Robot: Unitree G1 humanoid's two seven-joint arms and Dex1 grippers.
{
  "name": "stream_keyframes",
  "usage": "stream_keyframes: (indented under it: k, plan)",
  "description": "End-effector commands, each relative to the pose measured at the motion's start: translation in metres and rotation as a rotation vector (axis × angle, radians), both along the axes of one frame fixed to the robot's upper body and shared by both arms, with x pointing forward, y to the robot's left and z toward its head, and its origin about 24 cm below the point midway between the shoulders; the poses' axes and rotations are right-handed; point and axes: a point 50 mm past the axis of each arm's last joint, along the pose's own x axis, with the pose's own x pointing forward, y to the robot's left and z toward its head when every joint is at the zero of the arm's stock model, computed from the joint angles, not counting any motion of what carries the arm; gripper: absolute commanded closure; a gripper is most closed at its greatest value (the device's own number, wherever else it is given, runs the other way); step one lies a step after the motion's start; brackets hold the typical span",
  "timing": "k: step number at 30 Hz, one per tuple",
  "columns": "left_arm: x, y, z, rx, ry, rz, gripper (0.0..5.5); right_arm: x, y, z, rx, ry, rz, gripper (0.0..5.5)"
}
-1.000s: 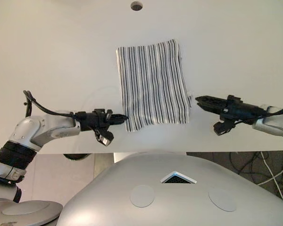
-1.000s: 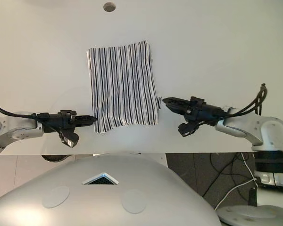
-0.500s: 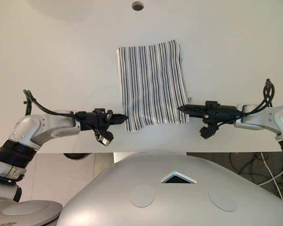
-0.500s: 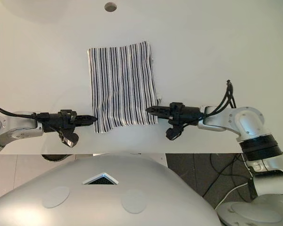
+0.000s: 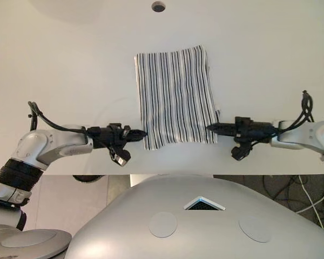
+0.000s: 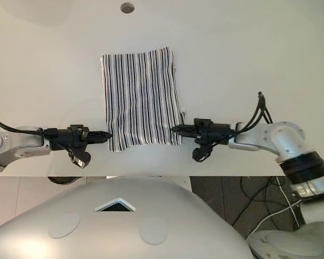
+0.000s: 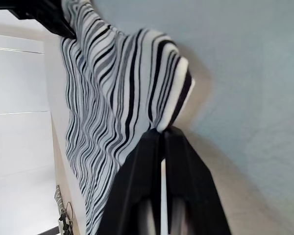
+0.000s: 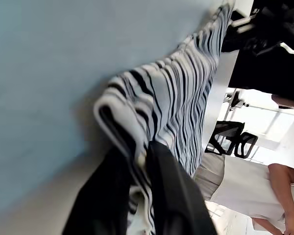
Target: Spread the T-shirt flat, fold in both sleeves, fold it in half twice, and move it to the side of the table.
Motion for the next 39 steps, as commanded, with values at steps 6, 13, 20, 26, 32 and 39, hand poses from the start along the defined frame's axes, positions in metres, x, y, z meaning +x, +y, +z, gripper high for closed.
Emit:
stream_keyframes:
  k: [6,13,20,26,32,39]
  plan:
    - [-0.011,0.013,-0.017,0.124,0.069,0.018,5.5,0.001,-0.001,-0.007,-0.017,0.003,-0.033,5.48]
    - [-0.01,0.011,-0.017,0.111,0.065,0.013,5.5,0.002,0.023,-0.01,0.004,0.02,-0.015,5.48]
    - [-0.004,0.003,0.012,-0.072,0.114,0.12,5.5,-0.014,-0.013,0.009,0.019,0.095,-0.163,5.48]
    - [-0.01,-0.005,0.047,-0.284,0.318,0.232,5.5,-0.045,-0.026,0.02,0.133,0.324,-0.419,5.48]
    - [-0.018,-0.008,0.068,-0.419,0.447,0.274,5.5,-0.055,-0.016,0.04,0.247,0.516,-0.535,5.48]
    - [-0.004,-0.01,0.063,-0.476,0.419,0.348,5.5,-0.012,-0.005,0.068,0.426,0.495,-0.593,5.48]
